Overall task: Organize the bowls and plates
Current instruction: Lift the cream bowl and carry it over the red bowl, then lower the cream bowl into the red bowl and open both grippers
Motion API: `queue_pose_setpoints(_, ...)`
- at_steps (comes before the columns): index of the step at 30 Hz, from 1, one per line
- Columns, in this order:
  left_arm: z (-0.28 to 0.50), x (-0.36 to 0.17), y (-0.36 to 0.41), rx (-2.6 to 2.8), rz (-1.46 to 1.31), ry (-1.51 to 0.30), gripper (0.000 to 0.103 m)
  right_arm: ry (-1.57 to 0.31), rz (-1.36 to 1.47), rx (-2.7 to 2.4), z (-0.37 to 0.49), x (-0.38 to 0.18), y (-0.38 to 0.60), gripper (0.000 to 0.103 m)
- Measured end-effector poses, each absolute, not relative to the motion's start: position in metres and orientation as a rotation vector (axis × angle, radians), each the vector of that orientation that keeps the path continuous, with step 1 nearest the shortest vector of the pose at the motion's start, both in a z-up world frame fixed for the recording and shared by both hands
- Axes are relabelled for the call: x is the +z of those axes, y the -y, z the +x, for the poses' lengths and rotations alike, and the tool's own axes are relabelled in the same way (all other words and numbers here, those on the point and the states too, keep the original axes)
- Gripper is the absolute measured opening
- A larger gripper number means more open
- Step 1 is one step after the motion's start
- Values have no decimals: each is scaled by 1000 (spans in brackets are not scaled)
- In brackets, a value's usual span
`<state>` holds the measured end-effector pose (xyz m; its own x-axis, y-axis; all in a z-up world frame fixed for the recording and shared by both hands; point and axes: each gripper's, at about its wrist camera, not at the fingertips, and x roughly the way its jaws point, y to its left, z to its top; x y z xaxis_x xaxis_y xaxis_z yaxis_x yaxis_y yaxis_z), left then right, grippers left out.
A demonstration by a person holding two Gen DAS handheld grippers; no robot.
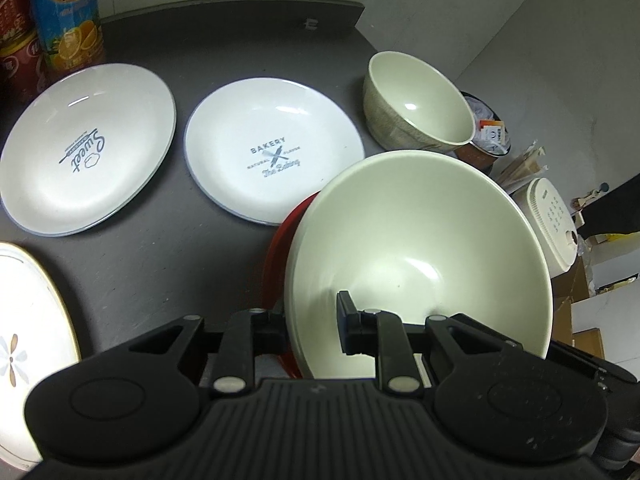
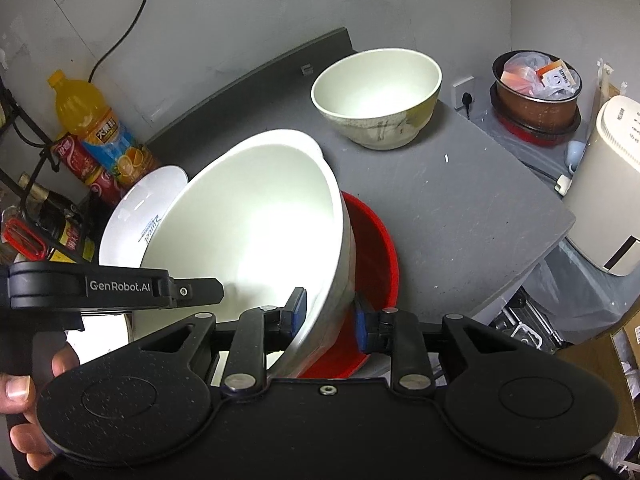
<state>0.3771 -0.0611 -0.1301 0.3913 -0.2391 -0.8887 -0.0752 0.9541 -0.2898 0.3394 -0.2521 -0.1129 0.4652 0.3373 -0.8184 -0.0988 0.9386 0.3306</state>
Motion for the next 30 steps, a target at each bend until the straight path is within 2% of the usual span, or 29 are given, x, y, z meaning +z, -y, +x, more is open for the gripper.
queue_pose_setpoints(16, 381, -135, 55, -94, -333, -1190, 21, -1110, 237, 224, 355, -129, 254, 24)
queue_pose_setpoints(30, 383, -112, 41, -66, -338, -1146, 26, -1069, 255, 241, 356, -106, 258, 48)
